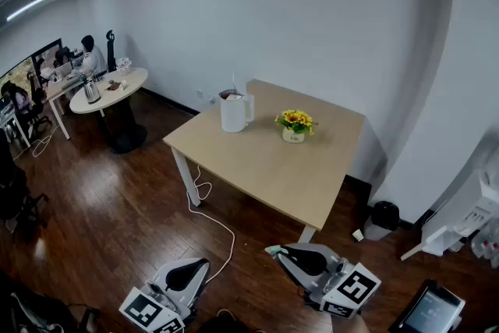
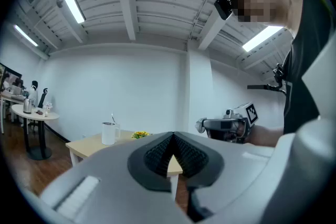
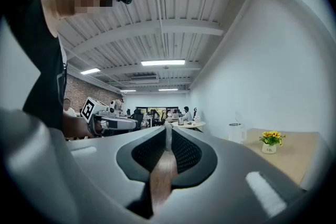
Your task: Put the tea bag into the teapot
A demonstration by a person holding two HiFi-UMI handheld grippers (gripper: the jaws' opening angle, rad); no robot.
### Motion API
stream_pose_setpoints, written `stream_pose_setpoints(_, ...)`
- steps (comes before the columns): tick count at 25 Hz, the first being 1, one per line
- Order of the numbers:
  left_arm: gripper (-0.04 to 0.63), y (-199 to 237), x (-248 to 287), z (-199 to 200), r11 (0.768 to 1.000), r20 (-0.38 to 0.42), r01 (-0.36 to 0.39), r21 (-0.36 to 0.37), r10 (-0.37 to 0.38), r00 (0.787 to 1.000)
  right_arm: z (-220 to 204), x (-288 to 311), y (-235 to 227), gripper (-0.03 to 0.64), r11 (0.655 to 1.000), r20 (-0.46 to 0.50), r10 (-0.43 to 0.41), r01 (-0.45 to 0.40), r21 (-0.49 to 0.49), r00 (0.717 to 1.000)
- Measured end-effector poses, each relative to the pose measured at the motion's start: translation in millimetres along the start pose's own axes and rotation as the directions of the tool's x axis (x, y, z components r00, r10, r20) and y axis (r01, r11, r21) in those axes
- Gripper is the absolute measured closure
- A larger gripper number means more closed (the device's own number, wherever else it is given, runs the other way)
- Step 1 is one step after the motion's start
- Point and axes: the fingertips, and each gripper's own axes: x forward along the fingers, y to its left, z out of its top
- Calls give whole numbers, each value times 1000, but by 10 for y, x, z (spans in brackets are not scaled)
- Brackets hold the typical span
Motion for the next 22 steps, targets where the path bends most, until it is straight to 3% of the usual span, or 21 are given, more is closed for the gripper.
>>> stream_pose_setpoints(4,591,386,31,-10,999,-4,-40,-24,40,999,-36,248,-119,581,1000,-6,-2,2,-6,1000)
stream_pose_setpoints(13,591,1320,372,220,1000,19,8,-20,-8,1000,153,1135,-604,581,999,20,-42,41,9,999)
stream_pose_setpoints(22,591,2097,557,182,999,7,25,-44,-25,1000,157,1795,-996,581,996,2,-94,94,3,996)
